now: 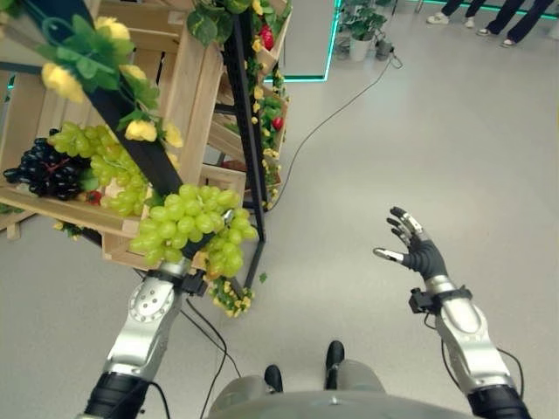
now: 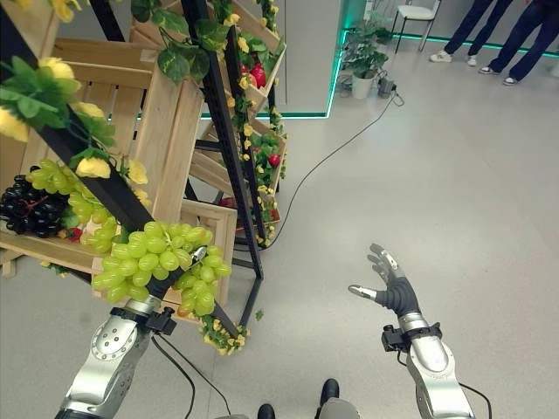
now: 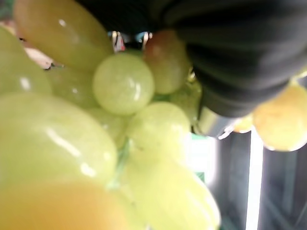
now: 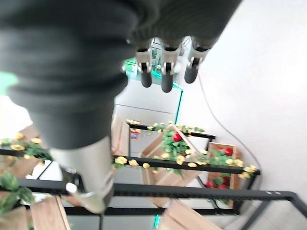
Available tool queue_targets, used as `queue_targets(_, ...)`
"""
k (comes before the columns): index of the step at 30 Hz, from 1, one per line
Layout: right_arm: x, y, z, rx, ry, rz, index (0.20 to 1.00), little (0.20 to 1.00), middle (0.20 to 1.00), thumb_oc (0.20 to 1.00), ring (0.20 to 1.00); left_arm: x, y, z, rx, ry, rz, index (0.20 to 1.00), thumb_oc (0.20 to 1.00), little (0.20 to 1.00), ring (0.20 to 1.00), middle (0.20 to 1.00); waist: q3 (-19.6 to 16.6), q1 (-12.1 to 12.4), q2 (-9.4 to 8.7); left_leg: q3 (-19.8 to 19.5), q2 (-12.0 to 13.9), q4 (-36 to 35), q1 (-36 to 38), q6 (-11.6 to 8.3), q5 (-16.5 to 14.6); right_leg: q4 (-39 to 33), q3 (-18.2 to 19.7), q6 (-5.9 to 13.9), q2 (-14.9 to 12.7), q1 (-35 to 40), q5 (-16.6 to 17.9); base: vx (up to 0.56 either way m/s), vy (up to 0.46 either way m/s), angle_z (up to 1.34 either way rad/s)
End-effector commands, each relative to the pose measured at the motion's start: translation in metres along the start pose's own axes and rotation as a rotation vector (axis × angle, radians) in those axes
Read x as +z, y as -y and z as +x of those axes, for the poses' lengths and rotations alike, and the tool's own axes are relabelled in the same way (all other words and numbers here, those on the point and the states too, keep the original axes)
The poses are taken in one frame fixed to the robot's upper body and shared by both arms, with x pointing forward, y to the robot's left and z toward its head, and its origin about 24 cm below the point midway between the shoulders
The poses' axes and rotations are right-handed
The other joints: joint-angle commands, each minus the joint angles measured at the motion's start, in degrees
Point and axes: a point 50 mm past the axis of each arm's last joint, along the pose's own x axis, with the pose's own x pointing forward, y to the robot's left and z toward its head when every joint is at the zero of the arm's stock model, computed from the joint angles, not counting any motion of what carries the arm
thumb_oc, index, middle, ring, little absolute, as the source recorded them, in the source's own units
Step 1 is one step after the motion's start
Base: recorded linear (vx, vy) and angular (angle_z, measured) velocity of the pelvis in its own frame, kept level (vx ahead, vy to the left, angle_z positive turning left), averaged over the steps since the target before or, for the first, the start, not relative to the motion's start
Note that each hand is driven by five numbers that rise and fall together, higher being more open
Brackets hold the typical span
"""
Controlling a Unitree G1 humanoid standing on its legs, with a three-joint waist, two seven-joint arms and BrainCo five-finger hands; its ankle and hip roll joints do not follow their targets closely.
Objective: Pick up the fruits from the basket on one side to the basket on the other side
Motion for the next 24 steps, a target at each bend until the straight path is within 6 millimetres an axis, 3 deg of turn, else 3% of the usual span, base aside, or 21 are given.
queue_targets(1,0.019,0.001,0.012,0.003,0.1,-0.01,1.0,1.0,1.0,1.0,1.0,0.028,-0.014,0.0,0.026,0.136,0.042,0.2,0.2,0.2,0.2,0.2,-2.4,2.8,-1.72,-6.0,-2.7,-1.6,-1.6,-1.64,1.0,-5.1,4.8,3.42,3.2,7.8,-1.0,-0.31,-0.206,-0.32)
queue_targets(2,0.019,0.002,0.013,0.001,0.103,-0.016,1.0,1.0,1.0,1.0,1.0,0.027,-0.018,-0.002,0.053,0.133,0.038,0.2,0.2,0.2,0.2,0.2,-3.4,4.3,-2.59,-6.0,-2.4,-1.4,-5.1,-2.46,3.4,-7.0,7.9,2.66,6.8,11.1,-2.6,-0.2,-0.145,-0.38)
queue_targets(3,0.019,0.002,0.013,0.001,0.103,-0.016,1.0,1.0,1.0,1.0,1.0,0.027,-0.018,-0.002,0.053,0.133,0.039,0.2,0.2,0.2,0.2,0.2,-3.5,4.5,-2.63,-5.9,-2.3,-1.3,-5.2,-2.51,3.3,-7.1,8.1,2.63,6.8,11.0,-2.5,-0.28,-0.199,-0.37)
queue_targets(6,0.021,0.005,0.019,-0.006,0.109,-0.026,1.0,1.0,1.0,1.0,1.0,0.028,-0.023,-0.005,0.089,0.135,0.035,0.2,0.2,0.2,0.2,0.2,-3.8,7.5,-3.48,-5.3,-1.2,0.4,-9.5,-3.88,5.1,-17.4,7.4,-1.1,6.7,14.3,-7.0,-0.3,-0.218,-0.39)
queue_targets(7,0.023,0.006,0.022,-0.008,0.11,-0.043,1.0,1.0,1.0,1.0,1.0,0.025,-0.026,-0.009,0.122,0.126,0.025,0.2,0.2,0.2,0.2,0.2,-3.2,9.1,-3.17,-4.8,0.5,0.8,-11.7,-5.73,7.6,-21.6,6.5,-1.94,7.4,14.9,-7.0,-0.43,-0.326,-0.71)
queue_targets(9,0.024,0.007,0.022,-0.002,0.108,-0.054,1.0,1.0,1.0,1.0,1.0,0.024,-0.027,-0.01,0.133,0.121,0.017,0.2,0.2,0.2,0.2,0.2,-2.8,9.3,-2.52,-5.2,1.2,-0.1,-11.7,-6.64,9.0,-21.8,6.4,-2.51,8.3,14.7,-7.0,-0.26,-0.218,-0.54)
queue_targets(11,0.019,0.015,0.019,-0.013,0.081,-0.094,1.0,1.0,1.0,1.0,1.0,0.009,-0.023,-0.014,0.141,0.068,-0.033,0.2,0.2,0.2,0.2,0.2,-1.3,9.1,-1.73,-5.8,2.1,-0.6,-12.6,-8.87,11.7,-24.4,4.9,-4.08,9.7,15.7,-6.7,-0.3,-0.216,-0.07)
queue_targets(12,0.019,0.016,0.019,-0.014,0.082,-0.094,1.0,1.0,1.0,1.0,1.0,0.009,-0.023,-0.014,0.141,0.069,-0.034,0.2,0.2,0.2,0.2,0.2,-1.2,8.9,-1.65,-6.0,2.1,-0.5,-12.6,-8.9,11.6,-24.6,4.7,-4.09,9.8,16.0,-6.6,-0.42,-0.22,0.4)
queue_targets(13,0.011,0.022,0.013,-0.066,0.051,-0.057,1.0,1.0,1.0,1.0,1.0,-0.014,-0.022,-0.021,0.207,-0.015,-0.146,0.2,0.2,0.2,0.2,0.2,-0.1,7.2,-2.81,-0.3,3.6,3.2,-11.4,-9.44,9.5,-25.7,1.9,-3.79,8.1,15.6,-4.6,-0.23,-0.095,0.6)
queue_targets(14,0.011,0.022,0.013,-0.066,0.052,-0.058,1.0,1.0,1.0,1.0,1.0,-0.014,-0.022,-0.021,0.207,-0.015,-0.146,0.2,0.2,0.2,0.2,0.2,-0.2,7.3,-2.7,-0.3,3.7,3.3,-11.6,-9.42,9.5,-25.8,1.9,-3.83,8.3,15.5,-4.4,-0.44,-0.144,1.17)
queue_targets(15,-0.001,0.025,0.012,-0.076,-0.008,-0.06,1.0,1.0,1.0,1.0,1.0,-0.018,-0.032,-0.029,0.274,-0.036,-0.119,0.2,0.2,0.2,0.2,0.2,0.2,8.5,-4.37,-7.2,-0.5,15.6,-10.5,-9.35,4.4,-26.9,1.8,-4.06,6.0,15.1,-2.4,-0.22,-0.048,0.93)
queue_targets(16,-0.001,0.025,0.012,-0.075,-0.007,-0.06,1.0,1.0,1.0,1.0,1.0,-0.018,-0.032,-0.029,0.275,-0.035,-0.118,0.2,0.2,0.2,0.2,0.2,0.2,8.3,-4.26,-7.4,-0.5,16.1,-10.8,-9.33,4.3,-26.9,1.6,-4.07,6.2,15.1,-2.4,-0.3,-0.014,0.36)
queue_targets(17,-0.002,0.029,0.009,-0.083,-0.022,-0.07,1.0,1.0,1.0,1.0,1.0,-0.018,-0.044,-0.034,0.312,-0.045,-0.069,0.2,0.2,0.2,0.2,0.2,-0.5,8.2,-4.2,-10.0,-0.3,17.6,-8.0,-9.31,2.5,-26.6,1.6,-4.09,5.6,15.3,-2.4,-0.1,0.037,-0.29)
queue_targets(18,-0.002,0.029,0.009,-0.083,-0.022,-0.07,1.0,1.0,1.0,1.0,1.0,-0.018,-0.044,-0.034,0.312,-0.045,-0.069,0.2,0.2,0.2,0.2,0.2,-0.5,8.2,-4.27,-10.0,-0.4,17.3,-8.0,-9.28,2.8,-26.7,1.5,-4.09,5.5,15.2,-2.3,-0.12,0.131,-0.19)
queue_targets(19,-0.003,0.032,0.007,-0.104,-0.022,-0.05,1.0,1.0,1.0,1.0,1.0,-0.022,-0.048,-0.034,0.339,-0.056,-0.062,0.2,0.2,0.2,0.2,0.2,-2.4,7.4,-3.37,-12.8,0.7,9.8,-3.1,-9.31,1.6,-26.8,1.7,-3.48,5.8,14.7,-2.5,-0.03,0.093,0.14)
queue_targets(20,-0.003,0.032,0.007,-0.104,-0.023,-0.05,1.0,1.0,1.0,1.0,1.0,-0.022,-0.048,-0.034,0.339,-0.056,-0.063,0.2,0.2,0.2,0.2,0.2,-2.4,7.3,-3.39,-12.8,0.7,9.2,-2.7,-9.32,1.8,-26.8,1.6,-3.47,5.7,14.9,-2.5,-0.02,0.183,0.08)
queue_targets(21,-0.001,0.034,0.007,-0.122,-0.009,-0.052,1.0,1.0,1.0,1.0,1.0,-0.021,-0.047,-0.034,0.341,-0.057,-0.035,0.2,0.2,0.2,0.2,0.2,-3.9,6.3,-2.7,-13.6,1.3,4.6,-0.4,-9.0,-1.0,-26.8,1.4,-3.02,5.3,14.7,-3.1,0.01,0.088,0.04)
queue_targets(24,-0.005,0.036,0.003,-0.144,-0.019,-0.043,1.0,1.0,1.0,1.0,1.0,-0.016,-0.043,-0.022,0.294,-0.037,-0.004,0.2,0.2,0.2,0.2,0.2,-3.6,4.9,-2.33,-13.1,1.4,2.5,-0.7,-9.67,0.7,-26.0,-0.4,-3.12,4.8,14.1,-2.8,-0.06,0.141,0.18)
